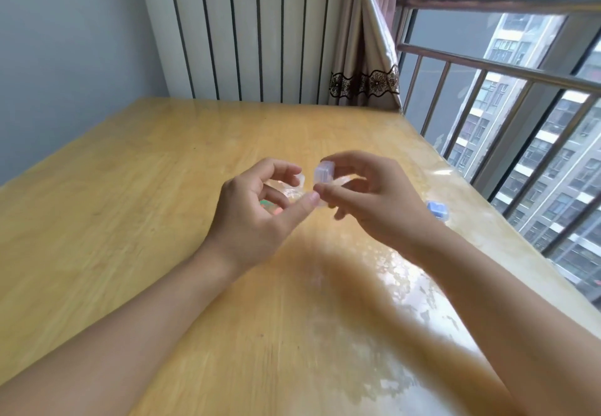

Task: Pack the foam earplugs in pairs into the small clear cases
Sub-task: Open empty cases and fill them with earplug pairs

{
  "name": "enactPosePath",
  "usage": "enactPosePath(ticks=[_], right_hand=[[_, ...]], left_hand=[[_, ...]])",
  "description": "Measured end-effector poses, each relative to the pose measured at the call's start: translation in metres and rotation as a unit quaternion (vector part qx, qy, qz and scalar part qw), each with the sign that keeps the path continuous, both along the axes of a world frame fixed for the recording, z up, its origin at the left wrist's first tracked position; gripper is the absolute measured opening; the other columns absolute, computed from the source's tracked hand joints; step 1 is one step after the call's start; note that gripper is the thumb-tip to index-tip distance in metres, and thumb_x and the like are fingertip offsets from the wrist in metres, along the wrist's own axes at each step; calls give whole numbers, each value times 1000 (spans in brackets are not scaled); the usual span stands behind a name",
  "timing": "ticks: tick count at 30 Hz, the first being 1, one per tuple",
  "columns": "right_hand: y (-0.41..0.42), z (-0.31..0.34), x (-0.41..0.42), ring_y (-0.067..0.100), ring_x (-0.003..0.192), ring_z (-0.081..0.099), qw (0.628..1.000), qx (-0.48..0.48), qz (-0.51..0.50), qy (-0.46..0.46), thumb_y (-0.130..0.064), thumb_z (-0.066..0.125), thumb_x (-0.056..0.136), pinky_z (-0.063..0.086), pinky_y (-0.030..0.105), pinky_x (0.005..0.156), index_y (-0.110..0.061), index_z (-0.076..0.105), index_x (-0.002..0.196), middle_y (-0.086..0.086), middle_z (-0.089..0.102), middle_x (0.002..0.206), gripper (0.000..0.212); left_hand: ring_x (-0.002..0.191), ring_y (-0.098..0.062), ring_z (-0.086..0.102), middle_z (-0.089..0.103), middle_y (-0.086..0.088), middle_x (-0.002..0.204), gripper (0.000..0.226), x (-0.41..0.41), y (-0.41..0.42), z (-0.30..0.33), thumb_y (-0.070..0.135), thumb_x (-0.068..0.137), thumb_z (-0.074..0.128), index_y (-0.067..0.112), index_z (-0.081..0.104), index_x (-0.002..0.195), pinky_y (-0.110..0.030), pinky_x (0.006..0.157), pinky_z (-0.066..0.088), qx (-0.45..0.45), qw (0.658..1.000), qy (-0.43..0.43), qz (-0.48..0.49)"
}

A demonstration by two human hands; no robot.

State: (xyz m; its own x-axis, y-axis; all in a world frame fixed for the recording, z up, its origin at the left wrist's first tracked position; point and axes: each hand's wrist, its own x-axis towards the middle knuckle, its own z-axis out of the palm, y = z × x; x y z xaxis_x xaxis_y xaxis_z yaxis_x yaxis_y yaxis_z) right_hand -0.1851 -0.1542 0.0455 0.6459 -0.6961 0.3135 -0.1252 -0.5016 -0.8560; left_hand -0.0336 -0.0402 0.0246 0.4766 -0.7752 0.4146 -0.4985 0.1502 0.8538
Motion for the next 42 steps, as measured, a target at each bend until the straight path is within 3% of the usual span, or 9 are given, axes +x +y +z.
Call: enactPosePath(ticks=[3, 10, 14, 19, 25, 29, 33, 36, 42], right_hand=[[11, -5, -12, 16, 83, 65, 980, 177, 78, -49, -18, 72, 93, 56, 32, 75, -11, 74, 117, 13, 75, 111, 25], [7, -12, -15, 17, 84, 58, 960, 252, 117, -35, -18, 68, 95, 57, 33, 86, -5, 74, 117, 3, 65, 90, 26], [14, -10, -11, 16, 72, 61, 938, 322, 115, -58, -26, 67, 96, 60, 26, 75, 2, 72, 111, 13, 61, 90, 32], [17, -10, -10, 20, 69, 59, 960, 266, 70, 47, -40, 65, 96, 56, 28, 62, -6, 77, 90, 9, 61, 78, 36], [13, -15, -9, 13, 86, 72, 999, 9, 36, 32, -34, 70, 94, 63, 40, 72, -25, 70, 125, -6, 71, 112, 32], [11, -14, -12, 23, 93, 76, 995, 54, 77, 44, -29, 74, 91, 60, 52, 86, -16, 73, 121, -4, 78, 110, 32], [8, -15, -15, 29, 112, 72, 971, 183, 151, 11, -12, 71, 93, 56, 37, 101, -5, 71, 123, 11, 76, 117, 31], [8, -14, -16, 27, 116, 70, 938, 286, 194, 3, -5, 68, 93, 54, 28, 101, 3, 68, 125, 16, 74, 122, 33], [9, -7, -17, 21, 105, 72, 911, 361, 196, -25, -6, 60, 98, 55, 29, 101, 4, 67, 121, 25, 70, 124, 26]], left_hand=[[78, -11, 75, 72, 9, 105, 45, -8, 3, 2, 39, 72, 87, 28, 70, 112, -45, 64, 63, 23, 997, -8, -73], [82, -4, 74, 70, 13, 101, 54, -12, 1, -1, 22, 65, 92, 30, 70, 113, -21, 62, 60, 36, 996, -35, -72], [77, -5, 76, 74, 10, 93, 36, -17, 0, -4, 9, 78, 82, 30, 73, 106, -29, 62, 63, 17, 997, -41, -65], [67, -20, 73, 77, -2, 80, 26, -17, -2, -5, 15, 84, 79, 24, 72, 108, -31, 52, 56, 18, 995, 66, -77], [51, -14, 60, 74, -6, 75, 22, -10, -6, -6, 22, 79, 82, 18, 72, 98, -23, 47, 46, 34, 991, 126, -34], [46, -12, 58, 76, -4, 87, 29, -6, -5, -3, 16, 78, 83, 16, 73, 105, -21, 53, 50, 30, 985, 164, -35], [65, -14, 71, 79, -2, 93, 54, -4, -2, -1, 27, 63, 84, 14, 71, 114, -22, 69, 55, 25, 983, 169, -66], [68, -4, 65, 76, 0, 107, 55, -2, -1, 0, 14, 66, 87, 14, 70, 118, -21, 77, 58, 18, 985, 149, -84], [84, -9, 63, 71, -6, 119, 59, -6, -1, -2, 8, 69, 89, 15, 68, 124, -31, 84, 61, 24, 988, 101, -110]])
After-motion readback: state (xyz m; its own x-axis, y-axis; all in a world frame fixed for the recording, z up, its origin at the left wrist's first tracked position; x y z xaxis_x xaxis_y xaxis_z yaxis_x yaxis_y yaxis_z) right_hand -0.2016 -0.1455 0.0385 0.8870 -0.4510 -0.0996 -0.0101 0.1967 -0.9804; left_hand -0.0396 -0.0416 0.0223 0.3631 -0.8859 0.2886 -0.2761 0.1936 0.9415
